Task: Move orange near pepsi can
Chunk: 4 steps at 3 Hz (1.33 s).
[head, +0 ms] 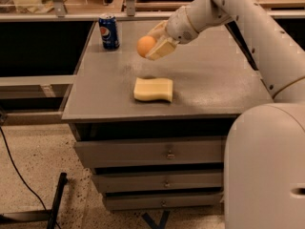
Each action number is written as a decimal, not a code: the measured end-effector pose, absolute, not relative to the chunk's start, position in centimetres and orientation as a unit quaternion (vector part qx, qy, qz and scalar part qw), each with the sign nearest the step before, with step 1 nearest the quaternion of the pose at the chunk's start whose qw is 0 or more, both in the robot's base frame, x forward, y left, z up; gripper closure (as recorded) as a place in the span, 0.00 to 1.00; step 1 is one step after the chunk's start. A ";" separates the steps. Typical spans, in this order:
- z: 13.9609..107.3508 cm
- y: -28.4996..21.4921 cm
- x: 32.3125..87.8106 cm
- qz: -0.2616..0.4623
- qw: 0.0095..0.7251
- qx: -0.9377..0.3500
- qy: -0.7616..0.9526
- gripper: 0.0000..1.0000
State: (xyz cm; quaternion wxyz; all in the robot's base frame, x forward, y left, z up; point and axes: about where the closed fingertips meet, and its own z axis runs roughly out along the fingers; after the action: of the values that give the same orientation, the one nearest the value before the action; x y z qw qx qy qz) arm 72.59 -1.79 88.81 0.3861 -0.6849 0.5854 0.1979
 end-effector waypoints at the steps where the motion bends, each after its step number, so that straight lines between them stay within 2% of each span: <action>1: 88.7 -1.0 73.8 0.196 0.397 -0.681 0.583 1.00; 4: 88.6 0.7 77.1 0.197 0.454 -0.641 0.586 1.00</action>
Offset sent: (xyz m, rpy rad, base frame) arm 0.0397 0.0162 0.0075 0.0873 -0.0482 -0.0246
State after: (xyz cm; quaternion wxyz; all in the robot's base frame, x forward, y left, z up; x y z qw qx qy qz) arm 77.07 0.71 88.56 0.4544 -0.6411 0.5862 0.1969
